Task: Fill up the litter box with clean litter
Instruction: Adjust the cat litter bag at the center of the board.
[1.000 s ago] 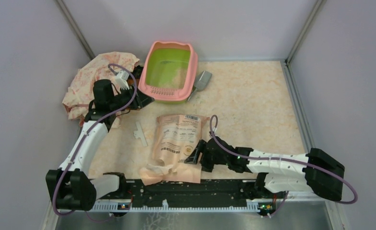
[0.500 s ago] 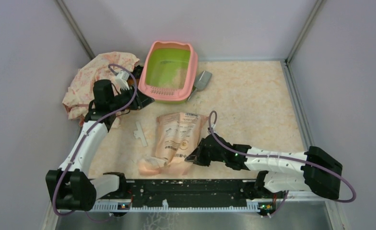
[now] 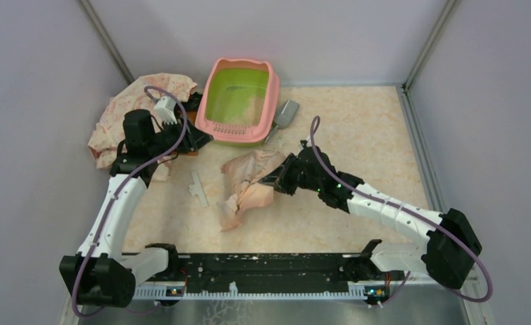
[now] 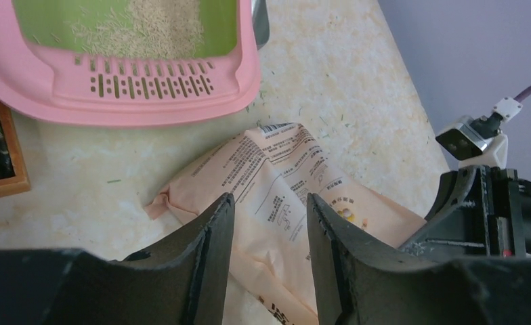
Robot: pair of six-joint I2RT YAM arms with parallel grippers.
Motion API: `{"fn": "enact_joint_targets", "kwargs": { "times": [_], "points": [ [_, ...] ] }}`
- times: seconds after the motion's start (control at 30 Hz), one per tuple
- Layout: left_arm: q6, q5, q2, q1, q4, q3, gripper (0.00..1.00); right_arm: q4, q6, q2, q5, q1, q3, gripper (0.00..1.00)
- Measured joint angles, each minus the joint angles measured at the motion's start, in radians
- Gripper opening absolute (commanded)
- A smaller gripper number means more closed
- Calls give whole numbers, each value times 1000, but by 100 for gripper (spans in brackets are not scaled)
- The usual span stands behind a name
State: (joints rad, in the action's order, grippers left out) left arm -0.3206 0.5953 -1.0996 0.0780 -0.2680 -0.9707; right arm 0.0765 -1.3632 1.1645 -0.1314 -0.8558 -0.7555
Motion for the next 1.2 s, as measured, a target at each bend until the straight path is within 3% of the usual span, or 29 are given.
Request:
{"fn": "enact_joint_targets", "kwargs": {
  "times": [0.27, 0.77, 1.2],
  "points": [
    [3, -35, 29, 0, -68, -130, 52, -40, 10, 130, -127, 177, -179, 0],
    [28, -72, 25, -2, -148, -169, 54, -320, -140, 477, -335, 460, -418, 0],
    [37, -82, 13, -9, -156, -159, 53, -398, -231, 660, -475, 569, -544, 0]
  ]
}}
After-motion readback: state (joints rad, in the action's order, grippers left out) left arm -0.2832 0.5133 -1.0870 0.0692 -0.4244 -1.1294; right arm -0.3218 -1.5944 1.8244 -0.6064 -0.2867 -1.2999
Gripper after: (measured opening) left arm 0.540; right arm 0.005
